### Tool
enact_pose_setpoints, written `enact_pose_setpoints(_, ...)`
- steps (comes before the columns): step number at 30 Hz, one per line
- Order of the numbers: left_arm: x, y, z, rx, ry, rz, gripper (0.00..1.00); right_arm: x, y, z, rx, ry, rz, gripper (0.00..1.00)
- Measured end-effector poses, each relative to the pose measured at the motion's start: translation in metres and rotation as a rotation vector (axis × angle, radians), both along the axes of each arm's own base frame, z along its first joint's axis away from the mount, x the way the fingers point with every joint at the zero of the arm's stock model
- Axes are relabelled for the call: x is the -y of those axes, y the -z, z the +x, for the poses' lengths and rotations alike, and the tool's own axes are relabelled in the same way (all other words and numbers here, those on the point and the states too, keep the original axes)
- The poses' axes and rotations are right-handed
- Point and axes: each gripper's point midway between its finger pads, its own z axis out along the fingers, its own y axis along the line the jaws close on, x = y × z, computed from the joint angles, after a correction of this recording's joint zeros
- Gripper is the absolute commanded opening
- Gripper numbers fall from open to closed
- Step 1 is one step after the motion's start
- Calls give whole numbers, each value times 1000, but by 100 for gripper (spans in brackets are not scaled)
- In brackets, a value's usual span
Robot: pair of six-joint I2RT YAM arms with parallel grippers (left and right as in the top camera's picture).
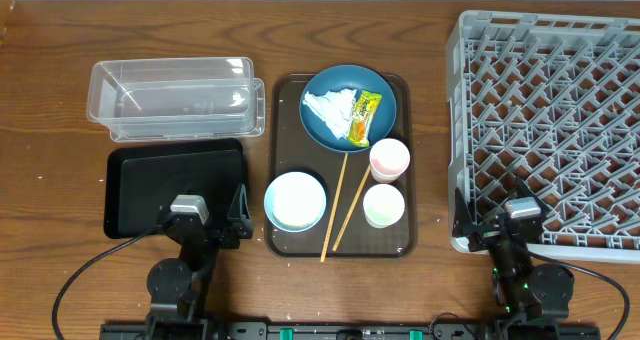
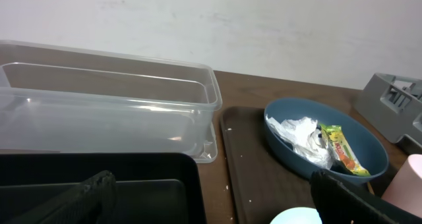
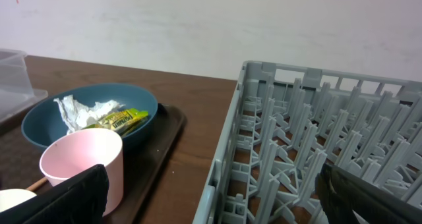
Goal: Sort waste into correct bins and load items into the dishwasher rack
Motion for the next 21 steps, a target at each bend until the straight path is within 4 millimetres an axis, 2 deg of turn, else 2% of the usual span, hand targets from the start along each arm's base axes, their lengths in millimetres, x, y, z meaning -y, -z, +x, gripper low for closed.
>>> enact_pose_setpoints(17, 0, 1, 0, -5, 0, -1, 96, 0, 0, 0, -3, 1, 19, 99)
enact_pose_setpoints(21, -1, 6, -3, -56, -6, -19, 96, 0, 1, 0, -17, 4, 58, 99)
